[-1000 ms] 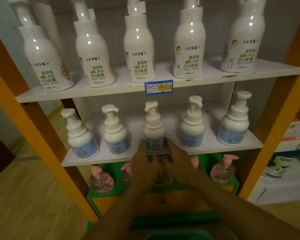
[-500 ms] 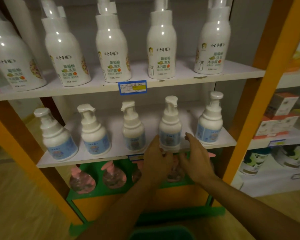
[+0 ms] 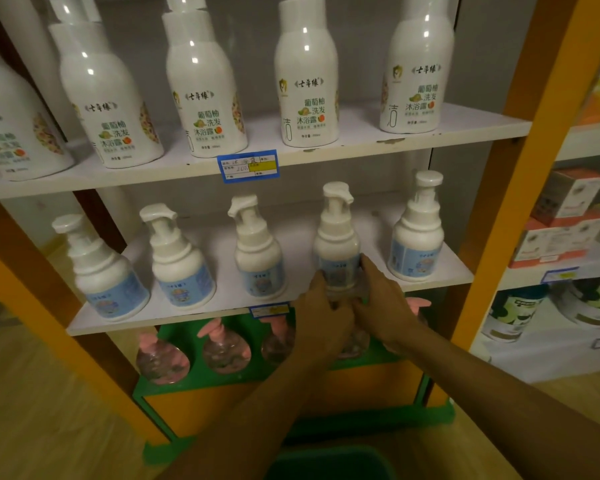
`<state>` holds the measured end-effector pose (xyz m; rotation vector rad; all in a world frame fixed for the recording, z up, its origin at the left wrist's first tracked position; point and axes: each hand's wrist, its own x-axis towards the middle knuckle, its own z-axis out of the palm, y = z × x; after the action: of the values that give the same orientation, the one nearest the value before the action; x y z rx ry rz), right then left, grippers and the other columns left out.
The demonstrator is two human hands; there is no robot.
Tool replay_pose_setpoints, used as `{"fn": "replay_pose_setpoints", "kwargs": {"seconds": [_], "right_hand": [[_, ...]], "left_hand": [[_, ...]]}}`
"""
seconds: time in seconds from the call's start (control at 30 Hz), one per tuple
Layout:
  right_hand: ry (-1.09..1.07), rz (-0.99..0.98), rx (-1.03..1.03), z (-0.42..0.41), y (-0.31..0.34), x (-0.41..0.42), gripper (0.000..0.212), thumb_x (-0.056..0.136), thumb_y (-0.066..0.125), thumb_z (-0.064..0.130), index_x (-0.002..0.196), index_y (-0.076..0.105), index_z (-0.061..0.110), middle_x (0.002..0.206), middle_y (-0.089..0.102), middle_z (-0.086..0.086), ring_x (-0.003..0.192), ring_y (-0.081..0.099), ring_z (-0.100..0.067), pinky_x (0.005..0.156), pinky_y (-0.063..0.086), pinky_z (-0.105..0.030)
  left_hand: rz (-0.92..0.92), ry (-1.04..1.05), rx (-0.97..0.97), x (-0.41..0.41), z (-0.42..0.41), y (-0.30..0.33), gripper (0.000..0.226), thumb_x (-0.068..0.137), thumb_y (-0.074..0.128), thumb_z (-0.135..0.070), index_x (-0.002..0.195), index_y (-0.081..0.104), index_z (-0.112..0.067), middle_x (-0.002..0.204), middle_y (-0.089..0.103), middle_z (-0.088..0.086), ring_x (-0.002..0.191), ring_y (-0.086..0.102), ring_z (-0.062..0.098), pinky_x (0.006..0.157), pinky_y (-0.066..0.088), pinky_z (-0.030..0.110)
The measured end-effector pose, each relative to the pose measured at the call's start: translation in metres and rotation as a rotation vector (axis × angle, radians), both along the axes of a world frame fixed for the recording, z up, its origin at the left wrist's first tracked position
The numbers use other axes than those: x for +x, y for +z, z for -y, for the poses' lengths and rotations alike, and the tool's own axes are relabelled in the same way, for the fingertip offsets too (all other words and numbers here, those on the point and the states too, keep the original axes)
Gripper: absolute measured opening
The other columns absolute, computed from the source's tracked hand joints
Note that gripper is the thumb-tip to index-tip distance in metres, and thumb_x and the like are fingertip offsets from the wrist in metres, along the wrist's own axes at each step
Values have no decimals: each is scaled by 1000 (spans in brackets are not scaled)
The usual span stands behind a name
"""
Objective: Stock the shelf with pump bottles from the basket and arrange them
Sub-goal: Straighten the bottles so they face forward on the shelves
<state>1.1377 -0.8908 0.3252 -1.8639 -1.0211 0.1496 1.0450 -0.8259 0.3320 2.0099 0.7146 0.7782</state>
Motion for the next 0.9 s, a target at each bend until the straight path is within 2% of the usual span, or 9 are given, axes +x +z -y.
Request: {"fn": "replay_pose_setpoints", "kwargs": {"seconds": [0.13, 0.3, 0.4, 0.47, 0.53, 0.6, 0.7, 0.83, 0.9], "right_hand": [[2, -21, 23, -2, -2, 0, 52, 84, 67, 14, 128, 41, 23, 125, 59, -1, 114, 55, -17, 87, 40, -14], [0, -12, 1, -2, -3, 0, 59, 87, 65, 17, 138, 35, 18, 134, 55, -6, 123, 52, -23, 99, 39, -26], [-11, -6, -19, 4, -4, -2, 59, 90, 62, 18, 142, 33, 16, 140, 50, -4, 129, 47, -21, 100, 34, -22], [-114, 81, -42, 17, -5, -3, 59, 90, 60, 14, 144, 34, 14, 142, 50, -4, 131, 45, -21, 106, 36, -30], [-223, 224, 55, 38, -4, 1, 47, 88, 60, 6, 132, 49, 11, 123, 63, -7, 114, 58, -23, 95, 48, -32], [-294, 330, 166, 60, 0, 10, 33, 85, 61, 1, 117, 57, 9, 102, 66, -8, 95, 62, -22, 82, 49, -27], [-412, 299, 163, 82, 5, 31, 33, 87, 59, 3, 119, 53, 10, 102, 61, -7, 93, 59, -21, 79, 49, -29], [-403, 84, 49, 88, 9, 51, 59, 86, 59, 4, 139, 37, 12, 132, 53, -10, 120, 51, -26, 94, 48, -37], [-329, 35, 28, 85, 12, 56, 60, 86, 61, 4, 140, 35, 11, 136, 51, -8, 125, 48, -25, 94, 47, -27]], "left_hand": [[1, 27, -34, 7, -5, 2, 45, 86, 55, -10, 130, 47, -11, 124, 61, 7, 113, 58, 23, 89, 45, 19], [7, 0, -4, 5, -3, -1, 48, 85, 55, -7, 132, 46, -11, 126, 61, 7, 114, 58, 19, 86, 40, 9], [57, 37, 45, 1, 1, -2, 43, 87, 54, -9, 130, 48, -12, 121, 62, 8, 111, 58, 21, 94, 47, 23], [110, 102, 129, -2, 6, -3, 40, 85, 53, -6, 125, 51, -10, 115, 61, 11, 107, 56, 23, 93, 48, 33], [174, 101, 269, -3, 16, -4, 35, 82, 54, 0, 116, 55, -7, 108, 60, 11, 99, 56, 23, 87, 46, 29], [199, 33, 368, 2, 30, -6, 35, 78, 55, 2, 112, 57, -6, 97, 57, 8, 86, 52, 18, 79, 41, 22], [132, -76, 186, 21, 52, 0, 41, 83, 54, -4, 123, 52, -15, 95, 54, -1, 82, 53, 11, 80, 46, 22], [9, -210, -95, 52, 72, 17, 42, 90, 54, -14, 130, 46, -21, 120, 60, 1, 109, 58, 17, 99, 46, 32], [-15, -258, -187, 61, 75, 25, 35, 92, 53, -19, 126, 49, -21, 123, 61, 2, 112, 57, 18, 100, 45, 33]]}}
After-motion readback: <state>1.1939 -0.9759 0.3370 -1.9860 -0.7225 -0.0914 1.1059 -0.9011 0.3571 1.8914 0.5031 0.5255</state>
